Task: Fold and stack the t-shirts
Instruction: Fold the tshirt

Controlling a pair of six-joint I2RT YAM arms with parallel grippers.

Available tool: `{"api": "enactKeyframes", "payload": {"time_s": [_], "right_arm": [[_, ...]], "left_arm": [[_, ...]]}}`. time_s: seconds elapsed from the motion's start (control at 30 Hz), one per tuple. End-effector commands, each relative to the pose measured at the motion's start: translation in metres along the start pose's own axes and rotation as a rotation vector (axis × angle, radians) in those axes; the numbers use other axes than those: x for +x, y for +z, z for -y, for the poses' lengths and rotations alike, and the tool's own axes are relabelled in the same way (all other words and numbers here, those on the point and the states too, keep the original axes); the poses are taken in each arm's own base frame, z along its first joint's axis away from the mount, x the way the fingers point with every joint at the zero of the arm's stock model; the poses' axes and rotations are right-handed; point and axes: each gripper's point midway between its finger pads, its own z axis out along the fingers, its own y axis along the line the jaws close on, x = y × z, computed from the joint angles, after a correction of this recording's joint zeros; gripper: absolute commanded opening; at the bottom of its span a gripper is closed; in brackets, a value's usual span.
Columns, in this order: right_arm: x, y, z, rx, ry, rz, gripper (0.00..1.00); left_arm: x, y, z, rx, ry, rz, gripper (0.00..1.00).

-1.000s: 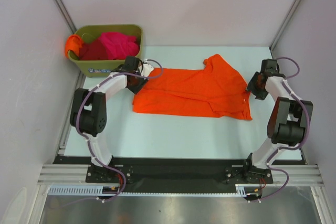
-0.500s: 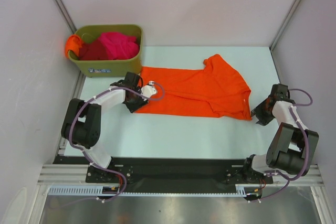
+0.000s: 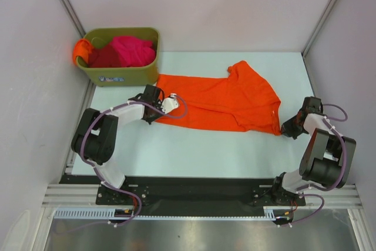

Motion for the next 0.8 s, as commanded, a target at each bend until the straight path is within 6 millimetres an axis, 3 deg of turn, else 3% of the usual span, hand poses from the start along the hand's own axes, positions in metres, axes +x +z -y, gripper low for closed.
{"api": "enactKeyframes", "payload": {"time_s": [0.0,0.07,0.23,0.43,0.5,0.77], "right_arm": [[-0.020,0.003,0.004,0.007,0.040,0.066,0.05],[-0.025,0.001,0.011,0.029,0.039,0.080,0.00],[-0.037,-0.009,0.030,0.058,0.066,0.106,0.00],[-0.015,-0.022,0.041,0.085,0.085,0.046,0.00],[-0.010,-0.027,0.050,0.116,0.106,0.053,0.00],[-0.007,-0.055,0.073,0.166,0.194,0.152,0.00]], "left_arm": [[0.006,0.011,-0.007,-0.039,-0.012,-0.028,0.00],[0.010,0.008,-0.005,-0.027,-0.015,-0.046,0.00],[0.032,-0.007,0.010,0.016,-0.005,-0.101,0.00],[0.047,-0.035,0.045,0.140,-0.027,-0.119,0.00],[0.053,-0.044,0.067,0.215,-0.047,-0.128,0.00],[0.075,-0.073,0.102,0.317,-0.061,-0.151,0.00]]}}
